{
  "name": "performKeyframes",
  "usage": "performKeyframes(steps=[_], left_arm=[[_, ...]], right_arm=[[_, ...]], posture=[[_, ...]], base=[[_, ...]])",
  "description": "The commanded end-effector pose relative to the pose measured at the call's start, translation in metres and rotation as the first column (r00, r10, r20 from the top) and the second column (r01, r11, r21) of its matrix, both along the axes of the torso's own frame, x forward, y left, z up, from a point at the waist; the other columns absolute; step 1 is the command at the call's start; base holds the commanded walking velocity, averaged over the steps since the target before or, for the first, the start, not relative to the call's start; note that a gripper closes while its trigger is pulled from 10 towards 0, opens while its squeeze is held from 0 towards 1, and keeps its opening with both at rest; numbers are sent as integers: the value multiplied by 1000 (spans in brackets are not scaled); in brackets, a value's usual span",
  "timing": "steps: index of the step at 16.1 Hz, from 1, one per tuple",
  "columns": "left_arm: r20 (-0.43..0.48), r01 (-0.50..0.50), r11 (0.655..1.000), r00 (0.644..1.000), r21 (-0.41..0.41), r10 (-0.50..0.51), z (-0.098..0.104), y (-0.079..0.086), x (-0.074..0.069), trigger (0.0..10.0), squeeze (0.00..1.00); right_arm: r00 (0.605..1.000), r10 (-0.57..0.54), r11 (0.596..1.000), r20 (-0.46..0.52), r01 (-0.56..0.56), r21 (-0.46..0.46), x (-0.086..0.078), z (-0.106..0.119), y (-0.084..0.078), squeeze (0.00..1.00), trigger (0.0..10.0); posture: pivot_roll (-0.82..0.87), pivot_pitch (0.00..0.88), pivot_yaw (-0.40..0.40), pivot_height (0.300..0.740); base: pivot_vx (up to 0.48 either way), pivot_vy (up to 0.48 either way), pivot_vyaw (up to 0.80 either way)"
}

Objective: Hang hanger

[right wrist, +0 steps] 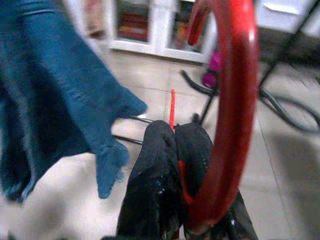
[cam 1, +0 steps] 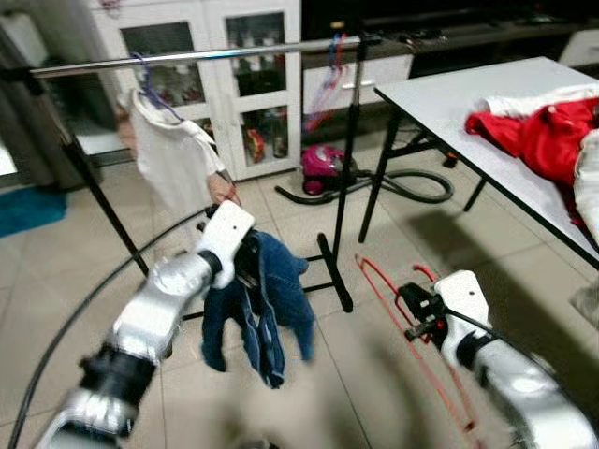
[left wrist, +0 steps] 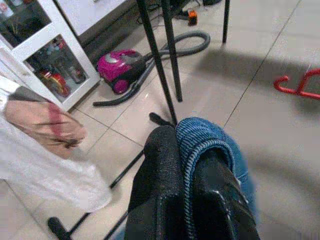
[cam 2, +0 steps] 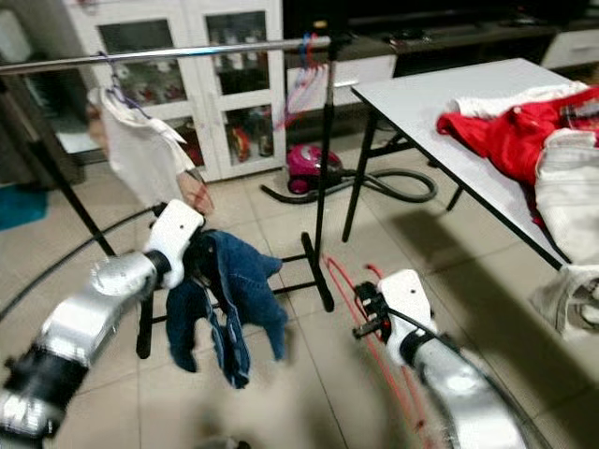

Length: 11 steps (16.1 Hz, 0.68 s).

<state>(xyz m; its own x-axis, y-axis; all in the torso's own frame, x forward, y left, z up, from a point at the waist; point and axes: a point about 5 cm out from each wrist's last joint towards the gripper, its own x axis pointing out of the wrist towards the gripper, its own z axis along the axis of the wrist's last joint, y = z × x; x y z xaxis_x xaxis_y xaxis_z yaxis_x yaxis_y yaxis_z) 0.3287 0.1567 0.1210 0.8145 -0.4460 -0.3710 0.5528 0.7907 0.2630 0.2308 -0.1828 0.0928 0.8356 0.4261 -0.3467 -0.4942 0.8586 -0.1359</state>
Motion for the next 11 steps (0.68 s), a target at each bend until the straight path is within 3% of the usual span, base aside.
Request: performKeyframes(steps=[1,3,4,5,7,9,11], left_arm=[[44,34,999,998,14,-35,14,-2,7,10000,0],[11,48,999,999,15,-48,25,-3,19,10000,0],[3,50,999,999,4,-50,27,-4,21,10000,0],[6,57,997,998,-43,-57,34,-10,27,10000,0],[-19,35,989,999,-141,-38,40,-23,35,10000,0],[-67,13,983,997,-185,-26,45,-34,42,10000,0],[-73,27,985,997,-173,-40,49,-35,46,10000,0]], right_arm=[[994,102,995,27,-102,2,1,11,7,0,10000],[960,281,960,-12,-281,-8,-3,26,15,0,10000],[949,315,949,-25,-315,-6,-4,28,17,0,10000],[927,370,928,-63,-372,-21,-7,30,21,0,10000],[931,351,933,-99,-356,-47,-1,24,28,0,10000],[944,295,949,-147,-307,-69,5,13,36,0,10000],[947,280,955,-157,-291,-51,4,13,40,0,10000]], posture=[[71,0,24,740],[81,0,2,740],[83,0,0,740],[83,5,1,740],[86,51,13,740],[91,113,23,740],[89,134,31,740]], base=[[0,0,0],[0,0,0],[0,0,0],[0,0,0],[0,0,0],[0,0,0],[0,0,0]])
